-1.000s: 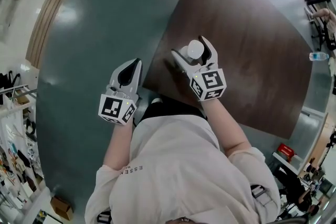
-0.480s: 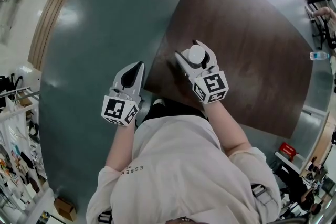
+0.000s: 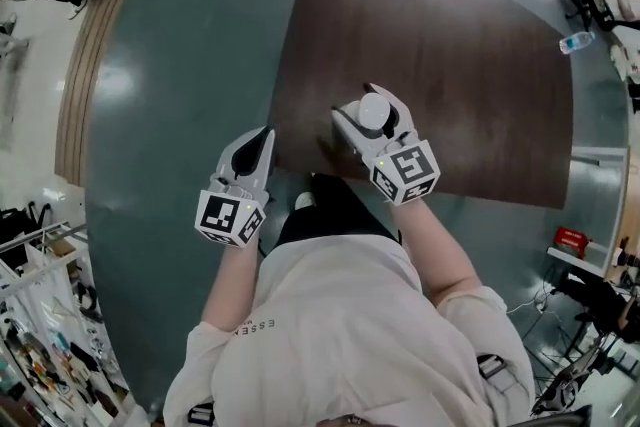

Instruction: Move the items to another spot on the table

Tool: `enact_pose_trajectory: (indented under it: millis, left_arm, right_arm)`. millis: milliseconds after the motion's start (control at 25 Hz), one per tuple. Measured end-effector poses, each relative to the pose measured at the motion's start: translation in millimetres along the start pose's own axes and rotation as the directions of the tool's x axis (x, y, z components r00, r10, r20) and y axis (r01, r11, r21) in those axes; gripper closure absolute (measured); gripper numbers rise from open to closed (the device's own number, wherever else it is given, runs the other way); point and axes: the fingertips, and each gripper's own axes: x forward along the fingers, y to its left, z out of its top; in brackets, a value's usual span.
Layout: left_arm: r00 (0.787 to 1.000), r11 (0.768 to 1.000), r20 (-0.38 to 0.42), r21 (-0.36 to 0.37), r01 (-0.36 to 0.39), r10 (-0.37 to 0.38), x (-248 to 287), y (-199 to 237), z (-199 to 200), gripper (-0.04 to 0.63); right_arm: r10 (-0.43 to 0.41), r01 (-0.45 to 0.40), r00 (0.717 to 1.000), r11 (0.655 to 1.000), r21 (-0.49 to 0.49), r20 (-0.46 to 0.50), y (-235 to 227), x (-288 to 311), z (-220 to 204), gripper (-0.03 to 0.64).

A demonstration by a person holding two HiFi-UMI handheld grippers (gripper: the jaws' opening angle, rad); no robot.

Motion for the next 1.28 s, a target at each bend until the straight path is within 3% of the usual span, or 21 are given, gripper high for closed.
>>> enact_pose_trajectory:
  millis: [440, 960, 1080, 1280]
  left_arm:
    - [0.979, 0.978, -0.034, 0.051, 0.201, -0.199, 49, -128, -14, 0.58]
    - [0.941, 0.936, -0.011, 0.107, 0.336, -0.337, 133, -372, -62, 0.58]
    - [0.921, 0.916, -0.011, 0.093, 0.389, -0.39, 151, -433, -76, 0.58]
    - [0.861, 0.858, -0.065, 0.076, 0.509, -0.505, 169, -518, -98, 0.58]
  right_arm:
    - [-0.177, 0.175, 0.984, 0.983, 0.048, 0.031, -55, -145, -19, 0.331]
    - [-0.318, 0.315, 0.947, 0.947, 0.065, 0.038, -167, -392, -67, 0.331]
    - [-0.372, 0.37, 0.928, 0.927, 0.058, 0.017, -198, -452, -80, 0.331]
    - [-0.496, 0.494, 0.868, 0.865, 0.092, 0.003, -236, -538, -98, 0.331]
